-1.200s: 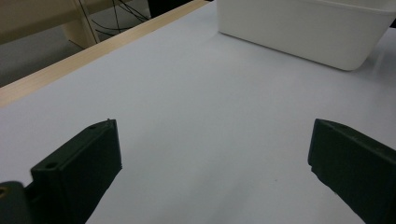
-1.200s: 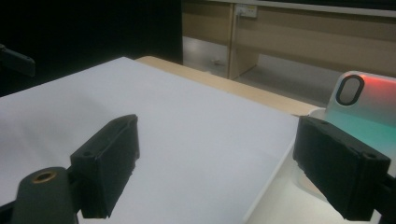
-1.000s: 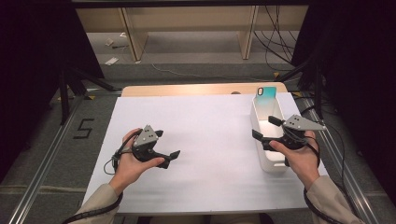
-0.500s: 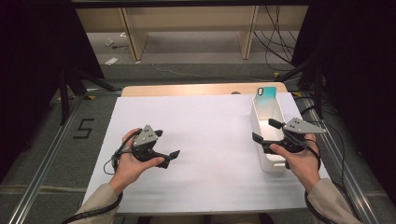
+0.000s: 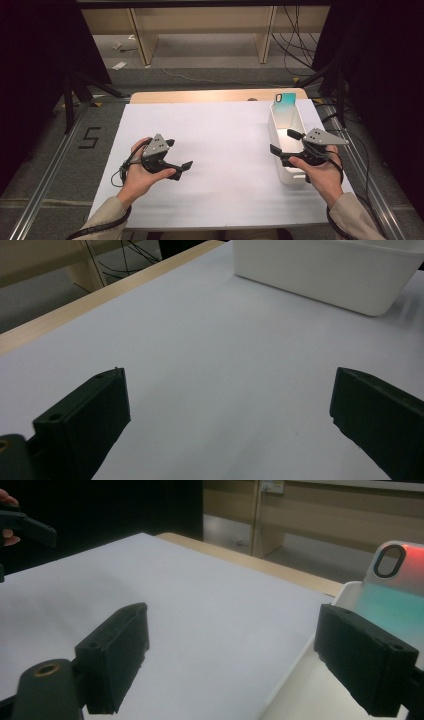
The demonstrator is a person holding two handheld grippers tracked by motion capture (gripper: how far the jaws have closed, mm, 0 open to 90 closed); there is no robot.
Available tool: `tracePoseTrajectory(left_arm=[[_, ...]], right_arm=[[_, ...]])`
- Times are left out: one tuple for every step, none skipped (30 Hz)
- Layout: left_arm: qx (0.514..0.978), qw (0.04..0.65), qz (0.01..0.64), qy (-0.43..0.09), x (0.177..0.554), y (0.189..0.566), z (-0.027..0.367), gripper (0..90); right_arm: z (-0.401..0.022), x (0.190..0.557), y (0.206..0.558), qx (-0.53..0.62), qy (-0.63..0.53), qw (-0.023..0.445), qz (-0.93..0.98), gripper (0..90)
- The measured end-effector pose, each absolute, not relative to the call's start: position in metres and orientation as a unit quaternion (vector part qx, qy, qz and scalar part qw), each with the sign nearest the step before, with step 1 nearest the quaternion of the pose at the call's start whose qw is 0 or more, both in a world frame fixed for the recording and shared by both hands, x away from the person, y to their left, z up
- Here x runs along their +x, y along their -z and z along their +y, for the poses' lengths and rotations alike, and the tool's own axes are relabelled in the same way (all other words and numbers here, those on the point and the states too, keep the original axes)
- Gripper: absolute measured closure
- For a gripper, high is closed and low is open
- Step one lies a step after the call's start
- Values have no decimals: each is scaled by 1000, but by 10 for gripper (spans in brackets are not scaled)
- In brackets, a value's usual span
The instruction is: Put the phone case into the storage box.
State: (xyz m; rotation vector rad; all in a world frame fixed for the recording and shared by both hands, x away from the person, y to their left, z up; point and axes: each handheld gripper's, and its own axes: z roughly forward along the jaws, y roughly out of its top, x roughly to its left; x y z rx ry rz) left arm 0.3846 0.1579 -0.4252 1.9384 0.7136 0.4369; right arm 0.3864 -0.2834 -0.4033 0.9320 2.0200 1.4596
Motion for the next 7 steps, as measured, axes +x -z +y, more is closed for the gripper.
tracePoseTrajectory(left_arm=[[799, 493, 294, -180, 385, 425, 158, 20], [799, 493, 294, -180, 385, 425, 158, 20], [799, 493, 294, -181, 385, 425, 158, 20], [798, 494, 294, -181, 385, 425, 158, 20], [798, 493, 295, -181, 385, 425, 158, 19], [798, 493, 294, -181, 385, 425, 158, 19], [798, 493, 294, -181, 385, 425, 158, 20]], right_arm=[[-283, 386, 403, 340, -533, 238, 737, 152], [-283, 387, 404, 340, -533, 238, 737, 152], [-283, 387, 404, 340, -533, 239, 737, 152], [-283, 386, 404, 340, -532, 238, 738, 151], [-283, 386, 404, 340, -532, 239, 738, 150], [-282, 386, 403, 340, -532, 239, 738, 148], [-282, 386, 403, 340, -532, 239, 738, 147]])
